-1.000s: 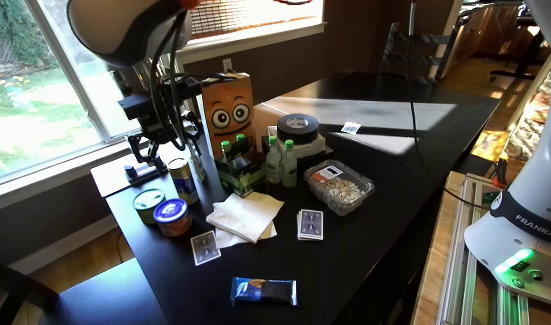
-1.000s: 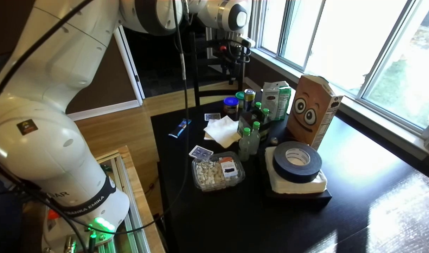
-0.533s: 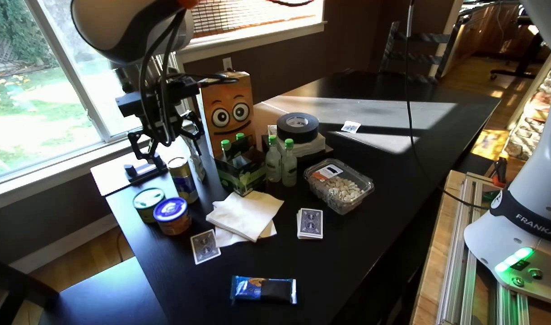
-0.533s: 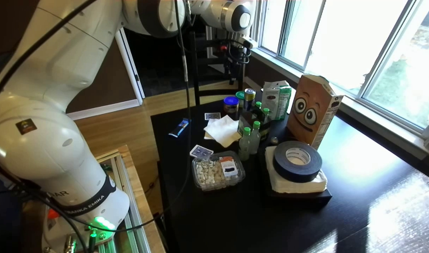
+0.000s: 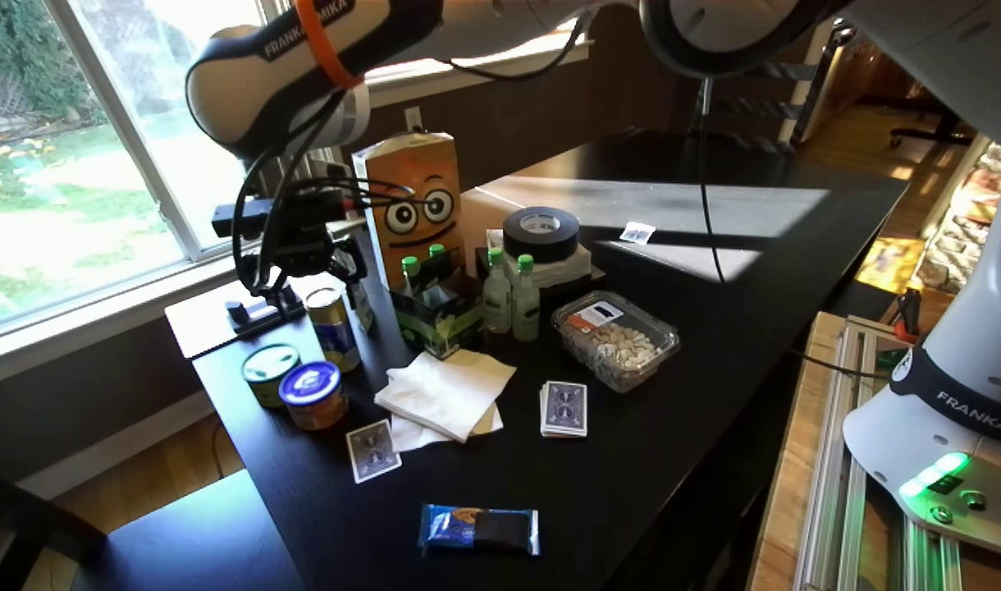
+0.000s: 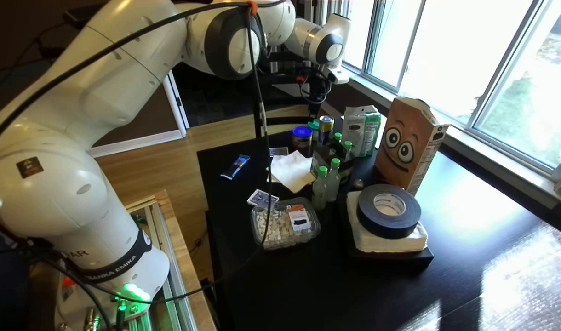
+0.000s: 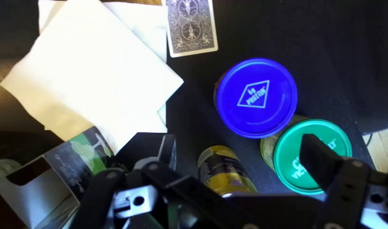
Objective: Put the can in the bottle crate
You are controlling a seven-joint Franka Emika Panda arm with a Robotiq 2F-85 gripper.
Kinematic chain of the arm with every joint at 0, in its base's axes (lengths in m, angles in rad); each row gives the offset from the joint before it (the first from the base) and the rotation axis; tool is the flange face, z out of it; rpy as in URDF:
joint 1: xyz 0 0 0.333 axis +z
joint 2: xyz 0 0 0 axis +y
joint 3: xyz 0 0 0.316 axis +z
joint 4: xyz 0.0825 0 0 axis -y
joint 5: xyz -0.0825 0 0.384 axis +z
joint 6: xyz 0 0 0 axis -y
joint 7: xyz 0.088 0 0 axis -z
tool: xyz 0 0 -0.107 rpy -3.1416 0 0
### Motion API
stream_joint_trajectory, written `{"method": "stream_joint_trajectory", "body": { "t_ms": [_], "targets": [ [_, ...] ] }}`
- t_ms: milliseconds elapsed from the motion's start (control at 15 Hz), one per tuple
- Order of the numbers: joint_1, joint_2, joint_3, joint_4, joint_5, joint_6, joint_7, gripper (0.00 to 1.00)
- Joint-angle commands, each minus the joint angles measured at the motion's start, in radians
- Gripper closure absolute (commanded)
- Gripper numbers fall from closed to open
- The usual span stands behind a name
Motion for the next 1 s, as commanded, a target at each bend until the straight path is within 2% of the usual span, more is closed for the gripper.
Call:
{"method": "stream_joint_trajectory", "body": {
  "t_ms": [0,467,933],
  "targets": [
    [0.016,0.081,-0.015,0.124,0.002,0.045,0.078,0.00],
    [0.054,0.096,-0.105,0.127,-0.106,0.107,0.089,0.00],
    [0.074,0.125,-0.115,0.151,-0.111,0.094,0.104,0.00]
  ]
}}
